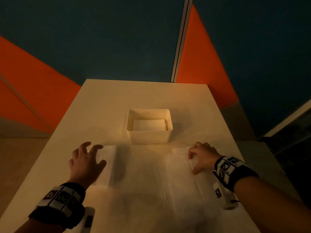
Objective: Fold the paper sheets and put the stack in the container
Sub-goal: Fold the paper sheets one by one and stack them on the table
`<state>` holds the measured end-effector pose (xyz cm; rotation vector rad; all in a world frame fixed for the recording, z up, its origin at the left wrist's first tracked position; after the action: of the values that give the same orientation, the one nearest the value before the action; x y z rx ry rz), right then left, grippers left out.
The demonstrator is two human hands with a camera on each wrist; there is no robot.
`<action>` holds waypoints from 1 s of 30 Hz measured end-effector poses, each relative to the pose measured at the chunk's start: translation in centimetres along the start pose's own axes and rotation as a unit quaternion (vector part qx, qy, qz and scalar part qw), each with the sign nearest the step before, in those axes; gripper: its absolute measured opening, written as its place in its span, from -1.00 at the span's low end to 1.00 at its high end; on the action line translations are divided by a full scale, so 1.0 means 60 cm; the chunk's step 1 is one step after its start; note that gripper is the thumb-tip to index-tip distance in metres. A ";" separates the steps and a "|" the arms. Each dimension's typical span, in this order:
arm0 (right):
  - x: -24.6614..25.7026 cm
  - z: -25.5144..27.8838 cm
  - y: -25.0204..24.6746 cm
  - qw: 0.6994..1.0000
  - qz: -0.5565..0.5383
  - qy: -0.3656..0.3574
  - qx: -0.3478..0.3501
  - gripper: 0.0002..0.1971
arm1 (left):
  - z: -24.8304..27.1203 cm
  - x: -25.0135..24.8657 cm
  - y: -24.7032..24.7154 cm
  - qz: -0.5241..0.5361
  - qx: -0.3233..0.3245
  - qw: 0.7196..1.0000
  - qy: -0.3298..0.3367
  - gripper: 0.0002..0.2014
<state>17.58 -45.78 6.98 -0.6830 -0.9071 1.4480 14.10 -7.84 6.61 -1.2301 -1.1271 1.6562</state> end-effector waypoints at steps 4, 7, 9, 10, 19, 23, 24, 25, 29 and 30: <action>0.002 -0.002 -0.004 1.000 0.005 0.012 0.002 -0.61 | 0.003 -0.030 -0.004 0.004 0.011 0.999 0.039 -0.48; 0.005 0.002 -0.023 1.000 -0.019 -0.010 0.015 -0.75 | 0.007 -0.054 -0.005 0.032 0.034 0.997 0.061 -0.55; 0.010 0.009 -0.039 0.995 -0.084 -0.043 0.029 -0.76 | 0.008 -0.074 -0.008 0.095 0.057 0.990 0.089 -0.66; 0.015 0.015 -0.050 0.988 -0.139 -0.064 0.030 -0.74 | 0.010 -0.086 -0.011 0.150 0.083 0.981 0.096 -0.72; 0.089 0.078 -0.120 0.804 -0.572 -0.136 -0.089 -0.93 | 0.043 -0.172 -0.009 0.401 0.383 0.832 0.032 -0.11; 0.111 0.088 -0.112 0.720 -0.675 -0.123 -0.106 -0.94 | 0.055 -0.196 -0.012 0.549 0.406 0.730 0.001 -0.39; 0.112 0.087 -0.108 0.710 -0.685 -0.119 -0.109 -0.91 | 0.054 -0.201 -0.017 0.592 0.393 0.703 -0.003 -0.50; 0.112 0.087 -0.104 0.699 -0.697 -0.119 -0.106 -0.88 | 0.051 -0.204 -0.024 0.632 0.370 0.681 -0.001 -0.58; 0.103 0.085 -0.090 0.677 -0.720 -0.133 -0.072 -0.69 | 0.034 -0.204 -0.048 0.688 0.272 0.672 0.030 -0.64; 0.101 0.085 -0.086 0.676 -0.723 -0.128 -0.068 -0.67 | 0.032 -0.204 -0.054 0.680 0.261 0.684 0.044 -0.66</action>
<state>15.45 -40.68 14.61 0.2651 -1.2878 -0.0077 15.35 -18.56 13.48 -1.7944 0.6806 2.5708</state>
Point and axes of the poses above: each hand's wrist, its own z-axis away from the middle knuckle, its own y-axis out of the palm, x = y × z, the point moved 2 cm from there along -z, towards the middle knuckle, and after that the axes turned 2 degrees about z, right-handed, at the moved point
